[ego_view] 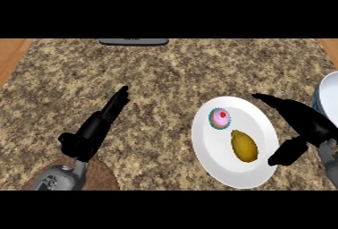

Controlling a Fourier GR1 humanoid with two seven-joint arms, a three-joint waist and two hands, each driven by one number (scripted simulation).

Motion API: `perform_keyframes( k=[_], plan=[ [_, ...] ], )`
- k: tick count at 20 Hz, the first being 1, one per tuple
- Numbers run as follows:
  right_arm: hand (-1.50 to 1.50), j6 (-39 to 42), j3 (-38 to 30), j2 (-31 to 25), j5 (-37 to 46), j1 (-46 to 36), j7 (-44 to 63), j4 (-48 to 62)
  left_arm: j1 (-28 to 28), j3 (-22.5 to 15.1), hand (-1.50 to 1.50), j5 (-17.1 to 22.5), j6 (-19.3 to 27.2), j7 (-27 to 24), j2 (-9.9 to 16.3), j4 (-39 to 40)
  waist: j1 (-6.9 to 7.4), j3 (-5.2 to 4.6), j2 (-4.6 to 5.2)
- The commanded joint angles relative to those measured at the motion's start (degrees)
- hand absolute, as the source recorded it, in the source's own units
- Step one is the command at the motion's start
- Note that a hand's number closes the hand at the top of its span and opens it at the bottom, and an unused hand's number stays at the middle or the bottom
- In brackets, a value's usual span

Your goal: Pick the lemon from the plate and place it in the bowl

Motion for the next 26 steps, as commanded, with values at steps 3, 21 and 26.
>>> perform_keyframes(
  k=[3,21,26],
  plan=[
    [-1.50,17.8,1.2,-0.1,-12.1,-8.9,20.6,-3.1,-1.2,0.7,0.00,-0.1,-1.0,0.6,0.0,0.6,0.24,0.11,0.13],
    [-1.50,14.7,6.3,12.5,-9.9,-13.6,37.7,-4.9,1.3,5.3,0.00,-0.8,-4.3,1.2,-0.6,-2.1,-0.27,0.29,0.09],
    [-1.50,11.7,8.6,14.1,0.8,-7.1,32.9,-8.5,-2.1,5.1,0.00,-2.8,-3.9,1.7,-4.2,2.4,-0.78,0.31,0.13]
  ],
)
